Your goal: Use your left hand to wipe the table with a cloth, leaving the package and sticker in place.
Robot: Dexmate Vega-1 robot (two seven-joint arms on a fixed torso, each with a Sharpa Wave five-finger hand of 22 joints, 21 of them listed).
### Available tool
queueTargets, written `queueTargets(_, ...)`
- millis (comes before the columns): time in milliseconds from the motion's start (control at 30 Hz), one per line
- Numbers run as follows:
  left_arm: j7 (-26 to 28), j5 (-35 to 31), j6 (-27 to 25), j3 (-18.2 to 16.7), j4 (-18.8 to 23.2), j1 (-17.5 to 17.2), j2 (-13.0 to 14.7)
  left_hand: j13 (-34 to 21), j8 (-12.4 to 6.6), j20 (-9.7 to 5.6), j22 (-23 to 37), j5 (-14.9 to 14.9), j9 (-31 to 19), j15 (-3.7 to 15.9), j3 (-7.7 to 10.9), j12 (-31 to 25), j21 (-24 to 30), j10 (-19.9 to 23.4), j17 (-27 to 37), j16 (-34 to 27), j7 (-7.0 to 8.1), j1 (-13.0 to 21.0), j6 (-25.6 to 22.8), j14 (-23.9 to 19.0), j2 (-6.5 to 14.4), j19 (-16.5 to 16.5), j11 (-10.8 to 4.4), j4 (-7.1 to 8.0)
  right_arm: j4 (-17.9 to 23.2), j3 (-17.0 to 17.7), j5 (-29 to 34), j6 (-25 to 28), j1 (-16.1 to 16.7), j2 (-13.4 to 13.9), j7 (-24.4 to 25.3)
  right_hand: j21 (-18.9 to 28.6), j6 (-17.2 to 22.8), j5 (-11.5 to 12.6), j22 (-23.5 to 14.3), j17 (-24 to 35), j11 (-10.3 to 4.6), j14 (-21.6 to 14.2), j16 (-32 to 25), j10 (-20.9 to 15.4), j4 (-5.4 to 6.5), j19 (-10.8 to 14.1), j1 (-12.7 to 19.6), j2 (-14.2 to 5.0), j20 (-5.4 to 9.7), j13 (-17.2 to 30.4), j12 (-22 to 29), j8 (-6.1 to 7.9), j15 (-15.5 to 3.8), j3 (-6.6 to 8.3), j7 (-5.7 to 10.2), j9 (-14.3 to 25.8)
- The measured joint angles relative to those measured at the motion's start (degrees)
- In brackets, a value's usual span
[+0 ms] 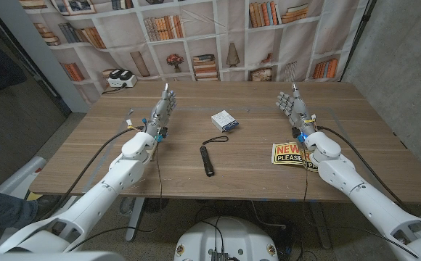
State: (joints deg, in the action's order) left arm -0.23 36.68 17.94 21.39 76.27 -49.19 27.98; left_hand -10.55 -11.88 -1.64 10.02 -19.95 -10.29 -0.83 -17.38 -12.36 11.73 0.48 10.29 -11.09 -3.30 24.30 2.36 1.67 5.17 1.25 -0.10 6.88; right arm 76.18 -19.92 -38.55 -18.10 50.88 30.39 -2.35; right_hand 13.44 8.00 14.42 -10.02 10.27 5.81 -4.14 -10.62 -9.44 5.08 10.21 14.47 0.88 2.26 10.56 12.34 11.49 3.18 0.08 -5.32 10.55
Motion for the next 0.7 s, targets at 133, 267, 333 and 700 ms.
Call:
queueTargets(133,1.0,-0.4,1.1,0.0,0.6,-0.5,-0.5,0.0,0.0,0.0,0.0,0.0,0.0,0.21,0.0,0.0,0.0,0.0,0.0,0.0,0.0,0.1,0.0,0.2,0.1,0.0,0.0,0.0,0.6,0.5,-0.1,-0.9,1.1,0.3,-0.1,0.0,0.2,0.0,-0.3,0.0,0.0,0.0,0.0,0.0,0.0,0.0,0.0,-0.03,0.0,0.0,0.0,0.0,0.0,0.0,0.22,0.0)
queueTargets(267,1.3,-0.6,1.7,0.0,0.9,-0.8,-0.8,0.0,0.0,0.01,0.0,0.0,0.0,0.21,0.0,0.0,0.0,0.0,0.0,0.0,0.0,0.1,0.0,0.2,0.1,0.0,0.0,0.0,0.7,0.6,-0.1,-1.7,1.5,0.3,-0.1,0.0,0.3,0.0,-0.3,0.0,0.0,-0.4,0.0,0.0,0.0,0.0,0.3,-0.3,0.0,0.0,0.0,0.0,-0.2,0.0,0.3,0.0)
queueTargets(333,1.6,-0.7,2.1,-0.1,1.1,-1.0,-0.8,0.0,0.0,0.01,0.0,0.0,0.0,0.21,0.0,0.0,0.0,0.0,0.0,0.0,0.0,0.1,0.0,0.2,0.1,0.0,0.0,0.0,0.8,0.7,0.0,-2.1,1.7,0.3,-0.1,0.0,0.3,0.0,-0.3,0.0,-0.07,-0.4,0.0,-0.1,0.0,0.0,0.3,-0.3,0.0,0.0,0.0,0.0,-0.2,0.0,0.3,0.0)
queueTargets(700,3.2,-2.0,3.0,-1.1,3.6,-2.9,0.7,0.0,-0.21,0.01,0.0,0.0,-0.3,0.2,0.04,0.0,0.0,0.6,0.0,0.0,-0.08,1.1,-0.5,-0.2,0.7,0.0,-0.02,-0.03,-0.1,0.4,0.7,-3.1,1.2,-0.8,0.3,0.0,0.6,0.0,-0.3,0.0,-0.22,-0.4,0.0,-0.2,-0.01,0.1,0.8,-0.38,0.11,0.0,0.0,0.0,-0.2,0.0,0.61,0.0)
